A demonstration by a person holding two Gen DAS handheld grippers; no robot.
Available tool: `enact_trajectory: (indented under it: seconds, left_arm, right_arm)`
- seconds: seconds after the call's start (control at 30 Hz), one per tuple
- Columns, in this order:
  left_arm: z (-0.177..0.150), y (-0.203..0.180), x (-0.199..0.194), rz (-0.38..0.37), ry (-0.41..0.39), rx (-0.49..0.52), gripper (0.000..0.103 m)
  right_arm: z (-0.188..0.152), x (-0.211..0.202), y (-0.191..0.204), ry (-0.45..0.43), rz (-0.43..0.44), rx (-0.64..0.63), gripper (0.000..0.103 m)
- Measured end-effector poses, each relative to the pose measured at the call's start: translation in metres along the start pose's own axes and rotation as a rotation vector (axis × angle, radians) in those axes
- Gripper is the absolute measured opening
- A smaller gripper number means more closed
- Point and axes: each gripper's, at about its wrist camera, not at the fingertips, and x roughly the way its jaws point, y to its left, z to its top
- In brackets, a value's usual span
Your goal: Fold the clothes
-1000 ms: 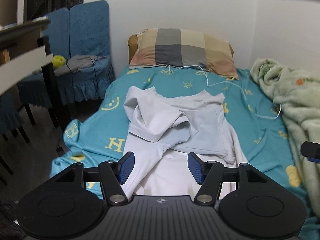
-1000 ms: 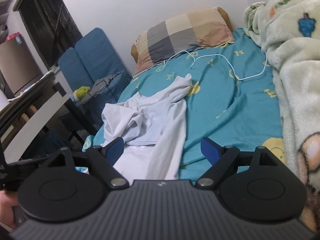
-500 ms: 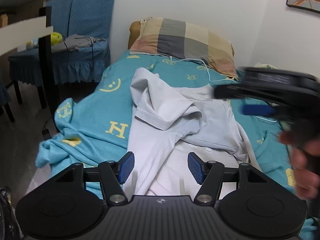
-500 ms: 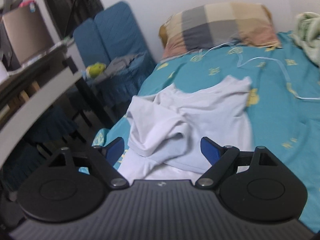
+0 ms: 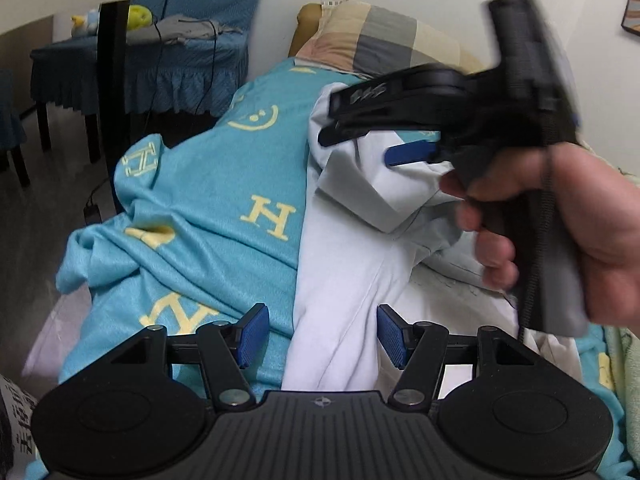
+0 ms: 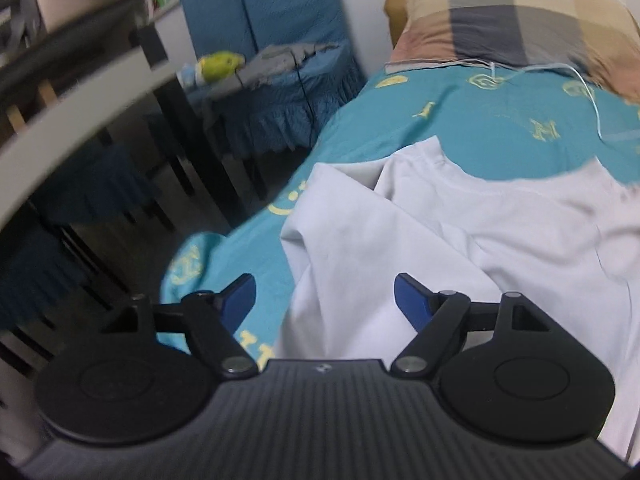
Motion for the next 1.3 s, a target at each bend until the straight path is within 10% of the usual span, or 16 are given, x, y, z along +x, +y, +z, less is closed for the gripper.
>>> enact_trajectory:
  seconds: [0.2, 0.43, 0.63, 0.83, 0.97, 1.13, 1.17, 1.23, 1.3]
  left_arm:
    - [-0.001, 0.001, -0.008, -0.030, -0.031, -0.010, 0.062]
    - [-0.001, -0.001, -0.013, -0.057, -0.059, -0.024, 0.062]
    - [-0.003, -0.009, -0.009, -0.066, -0.065, 0.007, 0.062]
    - [-0.005, -0.011, -0.003, -0.068, -0.053, 0.005, 0.062]
    - [-0.007, -0.014, -0.003, -0.058, -0.061, 0.024, 0.062]
    - [-0.010, -0.019, -0.003, -0.036, -0.077, 0.058, 0.062]
    - [-0.010, -0.021, -0.003, -0.026, -0.085, 0.072, 0.062]
    - [-0.013, -0.026, -0.004, -0.007, -0.107, 0.112, 0.061]
    - [-0.013, -0.028, -0.003, -0.005, -0.112, 0.127, 0.061]
  right_arm:
    - [0.007, 0.010, 0.008, 0.041, -0.174, -0.112, 0.013]
    - [0.059, -0.028, -0.050, -0.080, -0.308, -0.003, 0.006]
    - [0.054, -0.034, -0.082, -0.132, -0.224, 0.070, 0.006]
    - [0.048, -0.039, -0.114, -0.181, -0.133, 0.143, 0.011]
    - [0.020, -0.057, -0.088, -0.188, 0.005, 0.082, 0.072]
    - [0.007, -0.044, -0.055, -0.108, -0.001, -0.063, 0.075]
    - [0.007, -0.038, -0.047, -0.089, -0.041, -0.112, 0.067]
    - [0.009, -0.025, -0.038, -0.021, -0.135, -0.188, 0.019]
    - [0.015, -0.021, -0.038, -0.008, -0.185, -0.210, 0.006]
